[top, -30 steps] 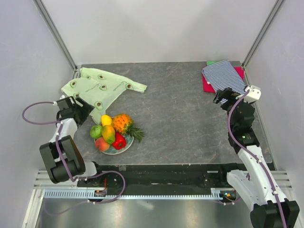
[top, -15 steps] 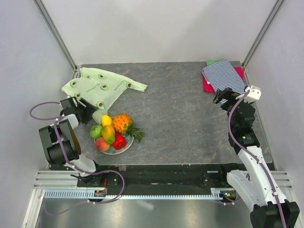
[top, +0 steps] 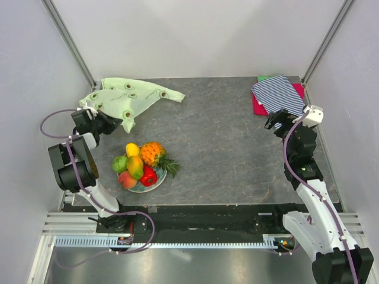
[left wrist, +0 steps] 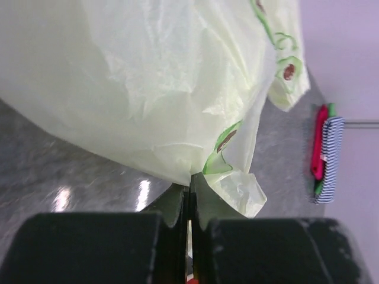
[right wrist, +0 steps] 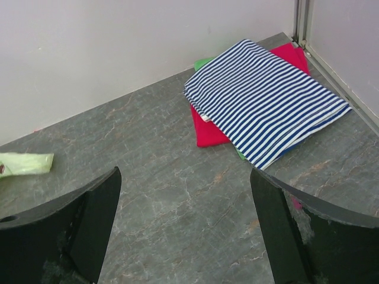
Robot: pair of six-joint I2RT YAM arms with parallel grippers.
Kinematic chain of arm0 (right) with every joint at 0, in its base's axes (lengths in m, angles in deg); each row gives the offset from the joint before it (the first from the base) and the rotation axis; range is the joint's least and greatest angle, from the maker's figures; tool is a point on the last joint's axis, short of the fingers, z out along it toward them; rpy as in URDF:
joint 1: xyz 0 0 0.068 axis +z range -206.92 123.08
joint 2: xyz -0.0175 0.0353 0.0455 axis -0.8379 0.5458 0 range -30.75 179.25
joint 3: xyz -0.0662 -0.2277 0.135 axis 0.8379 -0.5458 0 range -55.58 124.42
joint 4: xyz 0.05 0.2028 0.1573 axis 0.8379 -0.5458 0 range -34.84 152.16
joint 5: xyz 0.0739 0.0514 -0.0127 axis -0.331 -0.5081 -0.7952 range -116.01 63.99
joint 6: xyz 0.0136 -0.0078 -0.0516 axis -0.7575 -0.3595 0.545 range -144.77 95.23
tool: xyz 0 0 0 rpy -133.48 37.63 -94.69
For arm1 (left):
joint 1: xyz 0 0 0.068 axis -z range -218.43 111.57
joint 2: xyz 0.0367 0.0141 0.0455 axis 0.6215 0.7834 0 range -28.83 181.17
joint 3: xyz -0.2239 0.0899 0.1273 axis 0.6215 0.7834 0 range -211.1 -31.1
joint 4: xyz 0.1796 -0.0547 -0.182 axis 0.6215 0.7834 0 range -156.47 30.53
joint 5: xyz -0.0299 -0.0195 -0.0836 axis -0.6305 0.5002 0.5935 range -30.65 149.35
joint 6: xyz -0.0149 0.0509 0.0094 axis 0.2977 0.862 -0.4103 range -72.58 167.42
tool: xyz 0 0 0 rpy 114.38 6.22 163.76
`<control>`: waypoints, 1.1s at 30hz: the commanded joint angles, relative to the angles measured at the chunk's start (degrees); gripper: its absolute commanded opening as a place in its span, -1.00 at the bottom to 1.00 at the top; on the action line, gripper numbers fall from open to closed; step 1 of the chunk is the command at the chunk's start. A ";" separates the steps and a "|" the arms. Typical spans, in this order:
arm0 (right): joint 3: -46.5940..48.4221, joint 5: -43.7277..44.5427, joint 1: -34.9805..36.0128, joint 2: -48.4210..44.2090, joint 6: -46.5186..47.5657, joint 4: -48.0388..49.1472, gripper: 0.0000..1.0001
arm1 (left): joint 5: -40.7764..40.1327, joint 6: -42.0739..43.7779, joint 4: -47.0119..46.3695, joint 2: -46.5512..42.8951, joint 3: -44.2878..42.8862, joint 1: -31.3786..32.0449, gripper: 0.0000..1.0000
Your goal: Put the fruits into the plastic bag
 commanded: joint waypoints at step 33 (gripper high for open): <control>12.37 -22.48 23.15 10.50 11.25 -4.19 0.74 | 30.07 -13.27 7.75 -8.21 -14.69 25.16 -0.97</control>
